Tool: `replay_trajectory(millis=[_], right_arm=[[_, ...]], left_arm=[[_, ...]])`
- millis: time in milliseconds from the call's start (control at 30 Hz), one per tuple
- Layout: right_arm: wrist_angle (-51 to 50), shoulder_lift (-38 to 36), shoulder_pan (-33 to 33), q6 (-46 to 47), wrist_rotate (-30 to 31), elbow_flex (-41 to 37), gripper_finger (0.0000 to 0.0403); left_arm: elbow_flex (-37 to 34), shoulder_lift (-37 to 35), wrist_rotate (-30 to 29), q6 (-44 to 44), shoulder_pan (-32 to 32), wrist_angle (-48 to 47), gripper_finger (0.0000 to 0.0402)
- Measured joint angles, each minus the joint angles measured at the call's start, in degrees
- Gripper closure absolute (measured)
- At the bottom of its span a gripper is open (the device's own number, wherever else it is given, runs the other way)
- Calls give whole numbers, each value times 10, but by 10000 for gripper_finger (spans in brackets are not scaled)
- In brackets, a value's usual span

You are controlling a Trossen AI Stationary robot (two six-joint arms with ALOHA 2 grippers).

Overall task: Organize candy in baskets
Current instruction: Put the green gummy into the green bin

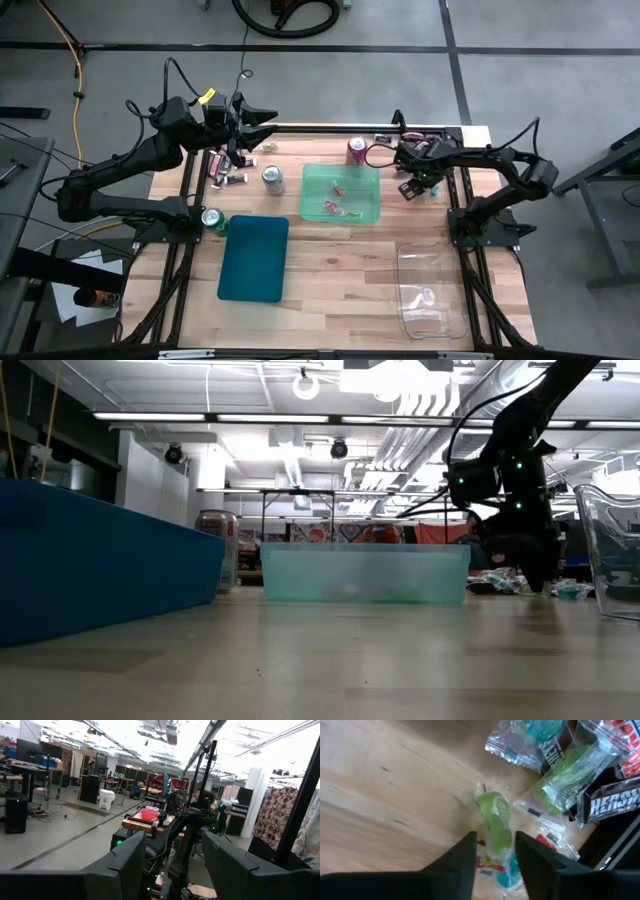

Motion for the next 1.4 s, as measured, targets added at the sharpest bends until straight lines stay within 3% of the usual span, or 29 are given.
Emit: replay_trajectory(millis=[100,167,333,500,600,733,867,1000,1400], right_arm=[[-10,0,0,-17,0,9,359],[-20,-2,0,-29,0,16,388],[-86,-12,4,-43,1,64,398],[-74,-92,29,-50,-6,136,401],[12,-158,44,-91,-71,167,401],[207,-241,66,-105,-180,160,402],[356,-290,99,-87,-222,138,402],[412,-301,132,-83,-223,127,402],[415,-256,159,-91,-223,126,403]], left_arm=[[0,0,0,0,0,0,218],[0,0,0,0,0,0,218],[0,0,0,0,0,0,218],[0,0,0,0,0,0,218],[0,0,0,0,0,0,218],[0,0,-1,0,0,0,218],[0,0,-2,0,0,0,218],[0,0,-2,0,0,0,218],[0,0,-2,0,0,0,218]])
